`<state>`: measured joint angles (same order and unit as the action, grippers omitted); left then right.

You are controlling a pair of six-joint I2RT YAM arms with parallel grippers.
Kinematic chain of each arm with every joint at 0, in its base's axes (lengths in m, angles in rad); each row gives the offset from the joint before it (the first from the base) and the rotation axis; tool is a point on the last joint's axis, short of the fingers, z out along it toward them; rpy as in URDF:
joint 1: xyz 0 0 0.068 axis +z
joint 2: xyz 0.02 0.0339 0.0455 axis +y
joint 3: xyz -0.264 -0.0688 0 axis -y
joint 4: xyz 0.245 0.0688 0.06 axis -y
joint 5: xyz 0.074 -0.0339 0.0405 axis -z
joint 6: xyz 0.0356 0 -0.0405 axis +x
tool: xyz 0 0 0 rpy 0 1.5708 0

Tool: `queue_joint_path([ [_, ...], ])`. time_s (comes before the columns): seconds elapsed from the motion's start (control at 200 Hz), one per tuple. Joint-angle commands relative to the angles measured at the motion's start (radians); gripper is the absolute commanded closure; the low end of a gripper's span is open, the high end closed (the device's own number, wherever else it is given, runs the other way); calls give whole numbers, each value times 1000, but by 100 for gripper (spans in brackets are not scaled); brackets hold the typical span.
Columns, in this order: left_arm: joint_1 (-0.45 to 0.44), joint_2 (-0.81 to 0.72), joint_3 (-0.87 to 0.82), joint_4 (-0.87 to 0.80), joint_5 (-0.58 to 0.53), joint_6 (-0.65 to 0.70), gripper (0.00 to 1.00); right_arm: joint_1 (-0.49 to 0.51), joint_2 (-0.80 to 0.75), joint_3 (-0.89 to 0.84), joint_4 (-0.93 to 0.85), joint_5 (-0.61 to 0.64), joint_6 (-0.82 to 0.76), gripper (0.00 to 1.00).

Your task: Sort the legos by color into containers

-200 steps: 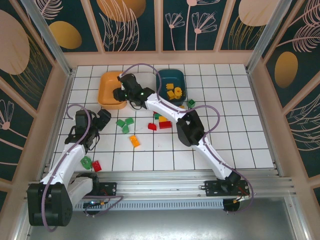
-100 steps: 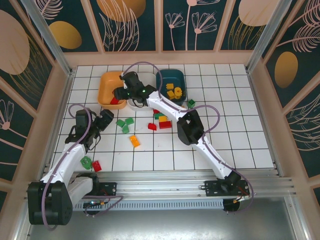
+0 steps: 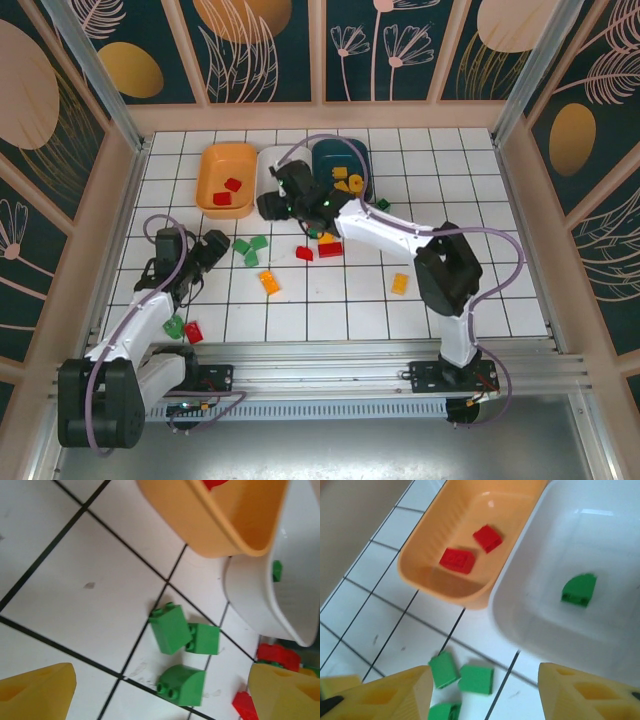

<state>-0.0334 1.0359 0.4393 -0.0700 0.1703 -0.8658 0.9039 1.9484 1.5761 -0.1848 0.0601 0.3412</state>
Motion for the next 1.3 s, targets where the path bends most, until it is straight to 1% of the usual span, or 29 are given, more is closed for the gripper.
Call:
queue_joint_path([
  [0.0, 4, 28, -11, 53, -60, -29, 8, 90, 39, -80, 20, 76, 99, 38],
  [0.11, 4, 24, -34, 77, -101, -95, 3, 139, 101, -62, 0, 144, 148, 35],
  [0.215, 3, -20, -61, 87, -126, -131, 2, 161, 174, -13, -26, 161, 163, 34],
  [0.295, 5, -51, -68, 74, -135, -117, 1, 166, 216, 6, -8, 121, 157, 33],
  [0.4, 5, -70, -75, 57, -131, -106, 1, 168, 272, 45, 10, 3, 119, 33],
  [0.54, 6, -79, -84, 55, -120, -95, 1, 165, 300, 46, 33, -2, 122, 33],
  [0.651, 5, -78, -84, 58, -113, -98, 1, 168, 335, 97, 15, -8, 113, 33],
  [0.796, 6, -71, -67, 59, -114, -94, 1, 168, 385, 152, -7, 35, 100, 34],
  [0.846, 5, -68, -59, 57, -109, -91, 2, 168, 407, 178, -35, 65, 95, 36],
  [0.891, 5, -65, -54, 55, -106, -87, 1, 169, 418, 190, -48, 81, 90, 40],
  [1.006, 5, -65, -49, 53, -116, -81, 2, 174, 393, 160, -32, 103, 86, 60],
  [1.061, 6, -62, -47, 53, -113, -83, 2, 182, 358, 136, -15, 111, 77, 66],
  [1.171, 6, -58, -33, 49, -125, -75, 2, 188, 272, 84, 20, 115, 57, 70],
  [1.296, 7, -59, -4, 33, -118, -72, 2, 170, 147, 36, 46, 127, 35, 71],
])
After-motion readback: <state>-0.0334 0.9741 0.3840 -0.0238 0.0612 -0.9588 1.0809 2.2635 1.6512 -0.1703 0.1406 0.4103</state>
